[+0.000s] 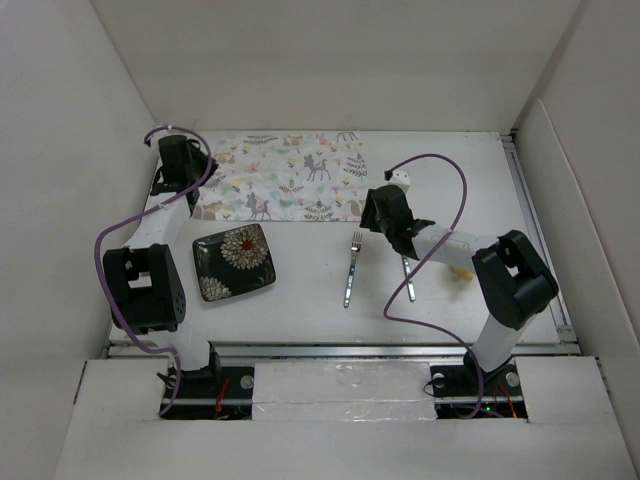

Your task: Set the dinner table for one person

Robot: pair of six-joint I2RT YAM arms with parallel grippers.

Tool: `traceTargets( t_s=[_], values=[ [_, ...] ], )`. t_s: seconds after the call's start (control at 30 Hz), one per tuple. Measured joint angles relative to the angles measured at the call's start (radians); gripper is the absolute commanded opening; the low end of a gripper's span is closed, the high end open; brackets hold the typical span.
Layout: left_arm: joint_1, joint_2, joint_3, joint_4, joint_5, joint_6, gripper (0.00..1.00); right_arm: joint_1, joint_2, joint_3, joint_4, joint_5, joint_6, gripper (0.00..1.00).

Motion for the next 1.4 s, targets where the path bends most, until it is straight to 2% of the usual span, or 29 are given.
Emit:
traceTargets(
  t_s=[0.17,0.27,0.4,0.43,0.47,0.53,0.67,0.73,1.0,1.13,1.27,1.4],
  values=[
    [0.189,0.040,-0.085,-0.075,-0.014,-0.006,0.31,-0.057,0.108,0.042,-0.013,-0.031,0.014,0.55],
    [0.235,0.099,-0.089,-0.142,-0.048,0.010,0.32,-0.061,0.162,0.082,-0.027,-0.047,0.015,0.55],
    [0.225,0.180,-0.063,-0.213,-0.091,0.041,0.32,-0.061,0.193,0.113,-0.038,-0.069,0.015,0.55],
    [0.220,0.190,-0.063,-0.228,-0.105,0.048,0.32,-0.062,0.200,0.119,-0.038,-0.075,0.016,0.54],
    [0.217,0.195,-0.063,-0.241,-0.117,0.056,0.32,-0.064,0.209,0.126,-0.038,-0.080,0.016,0.48],
    [0.212,0.197,-0.063,-0.266,-0.144,0.068,0.32,-0.067,0.224,0.131,-0.038,-0.087,0.021,0.47],
    [0.213,0.197,-0.058,-0.294,-0.208,0.084,0.50,-0.069,0.235,0.135,-0.042,-0.091,0.023,0.46],
    [0.214,0.196,-0.058,-0.297,-0.225,0.086,0.50,-0.069,0.235,0.135,-0.043,-0.093,0.023,0.41],
    [0.214,0.231,-0.017,-0.317,-0.241,0.087,0.45,-0.069,0.236,0.140,-0.063,-0.107,0.026,0.34],
    [0.214,0.273,0.005,-0.312,-0.229,0.084,0.45,-0.069,0.241,0.151,-0.077,-0.116,0.026,0.35],
    [0.214,0.303,0.040,-0.311,-0.206,0.084,0.41,-0.070,0.248,0.170,-0.100,-0.115,0.026,0.34],
    [0.214,0.322,0.058,-0.294,-0.189,0.084,0.40,-0.075,0.267,0.206,-0.125,-0.107,0.026,0.37]
  ],
)
